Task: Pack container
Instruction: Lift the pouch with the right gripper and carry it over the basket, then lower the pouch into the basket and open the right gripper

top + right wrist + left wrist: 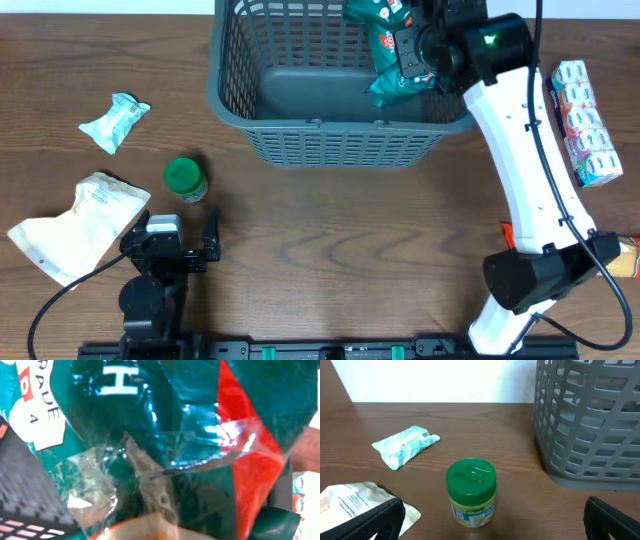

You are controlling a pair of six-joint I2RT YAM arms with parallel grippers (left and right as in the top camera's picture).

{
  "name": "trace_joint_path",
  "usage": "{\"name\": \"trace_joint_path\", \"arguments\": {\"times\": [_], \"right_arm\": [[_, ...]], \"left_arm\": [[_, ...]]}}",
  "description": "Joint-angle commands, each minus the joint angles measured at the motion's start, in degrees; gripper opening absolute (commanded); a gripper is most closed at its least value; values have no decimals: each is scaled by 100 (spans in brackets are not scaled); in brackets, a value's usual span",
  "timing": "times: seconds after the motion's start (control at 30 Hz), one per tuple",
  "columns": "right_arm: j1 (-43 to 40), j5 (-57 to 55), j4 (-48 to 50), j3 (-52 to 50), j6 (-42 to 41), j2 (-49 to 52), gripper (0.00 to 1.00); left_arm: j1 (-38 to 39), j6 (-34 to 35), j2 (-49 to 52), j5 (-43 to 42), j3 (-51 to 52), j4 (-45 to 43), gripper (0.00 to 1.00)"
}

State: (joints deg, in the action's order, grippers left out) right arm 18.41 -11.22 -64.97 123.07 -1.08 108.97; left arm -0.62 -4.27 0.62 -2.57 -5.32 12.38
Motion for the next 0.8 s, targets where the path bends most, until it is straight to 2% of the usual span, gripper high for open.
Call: {"name": "trace_joint_path", "arguments": {"times": [0.0,0.43,0.77], "right_arm": [[7,-348,42,260,-485,-7,1],[179,-160,-225,234,-848,199,1],[258,-28,-514,232,-1088,748,1]], "left_arm": [[7,52,-39,66,136,39,99],[7,52,-39,66,136,42,99],[7,52,-39,66,136,39,99]]}}
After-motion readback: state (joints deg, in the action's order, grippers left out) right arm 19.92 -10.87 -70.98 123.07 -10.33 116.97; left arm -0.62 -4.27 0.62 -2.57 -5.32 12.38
